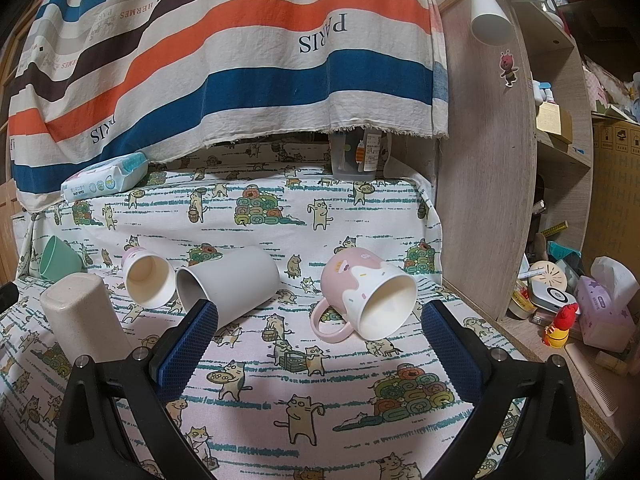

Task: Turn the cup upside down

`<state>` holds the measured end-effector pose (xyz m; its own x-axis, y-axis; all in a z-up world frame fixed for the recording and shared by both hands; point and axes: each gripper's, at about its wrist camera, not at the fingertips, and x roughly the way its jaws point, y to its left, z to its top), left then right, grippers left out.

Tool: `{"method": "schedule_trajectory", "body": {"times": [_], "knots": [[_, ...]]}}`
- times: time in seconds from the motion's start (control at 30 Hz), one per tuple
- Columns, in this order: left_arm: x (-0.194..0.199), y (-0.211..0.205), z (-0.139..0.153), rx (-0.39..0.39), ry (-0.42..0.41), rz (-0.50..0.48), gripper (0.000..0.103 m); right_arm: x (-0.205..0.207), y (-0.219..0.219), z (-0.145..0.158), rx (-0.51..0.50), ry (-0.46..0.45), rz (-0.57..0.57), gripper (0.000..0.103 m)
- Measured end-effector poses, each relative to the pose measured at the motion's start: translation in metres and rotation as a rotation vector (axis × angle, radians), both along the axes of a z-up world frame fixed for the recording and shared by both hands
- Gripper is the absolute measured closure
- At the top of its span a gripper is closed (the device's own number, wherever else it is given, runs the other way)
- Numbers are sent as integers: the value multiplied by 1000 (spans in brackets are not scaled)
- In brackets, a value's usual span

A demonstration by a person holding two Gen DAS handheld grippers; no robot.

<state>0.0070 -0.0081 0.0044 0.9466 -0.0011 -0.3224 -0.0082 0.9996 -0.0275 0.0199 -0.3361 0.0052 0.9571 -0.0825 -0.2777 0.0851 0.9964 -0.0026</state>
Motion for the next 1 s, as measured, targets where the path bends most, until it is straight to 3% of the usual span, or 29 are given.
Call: {"method": "schedule_trajectory", "body": {"times": [1.0], "knots": [[-1,-1,0,2,3,-9,0,0,0,0,0,0,0,0]]}}
